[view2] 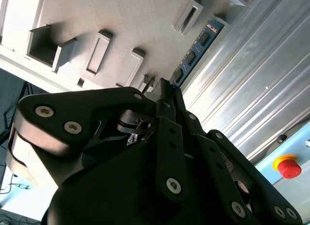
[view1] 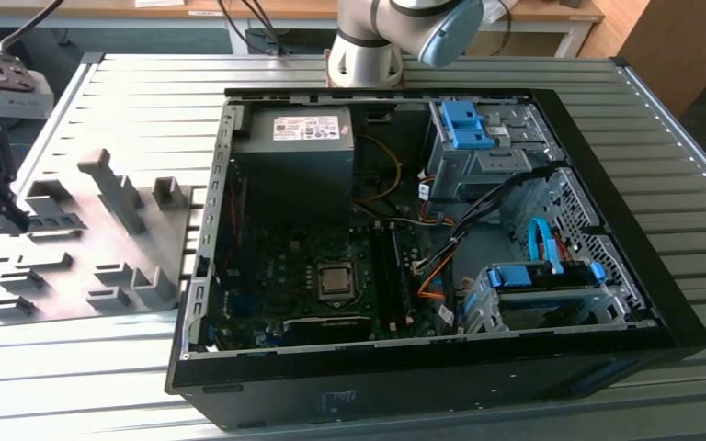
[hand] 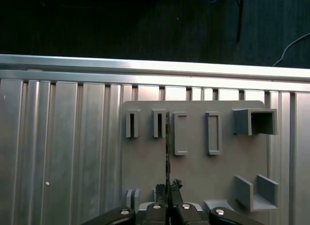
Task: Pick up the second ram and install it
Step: 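Pick up the second ram and move it above second insertion slot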
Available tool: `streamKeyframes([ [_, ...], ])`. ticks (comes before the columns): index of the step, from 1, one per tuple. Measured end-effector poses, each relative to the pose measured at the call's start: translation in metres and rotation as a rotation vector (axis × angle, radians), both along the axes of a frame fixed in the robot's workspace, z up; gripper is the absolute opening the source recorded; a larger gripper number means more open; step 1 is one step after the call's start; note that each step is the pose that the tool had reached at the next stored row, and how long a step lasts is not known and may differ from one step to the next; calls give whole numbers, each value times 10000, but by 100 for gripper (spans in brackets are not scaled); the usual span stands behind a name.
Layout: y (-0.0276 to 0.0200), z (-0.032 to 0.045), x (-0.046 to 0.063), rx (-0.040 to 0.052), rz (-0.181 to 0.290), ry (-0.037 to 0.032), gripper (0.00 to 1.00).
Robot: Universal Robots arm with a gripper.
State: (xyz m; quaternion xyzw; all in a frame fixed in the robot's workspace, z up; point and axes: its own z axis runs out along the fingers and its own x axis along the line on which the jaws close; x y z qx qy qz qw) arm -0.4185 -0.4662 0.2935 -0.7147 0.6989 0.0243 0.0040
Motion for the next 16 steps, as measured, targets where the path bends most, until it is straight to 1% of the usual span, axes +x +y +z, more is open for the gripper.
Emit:
streamKeyframes([
  [16,0,303,0,1,0,-1,14],
])
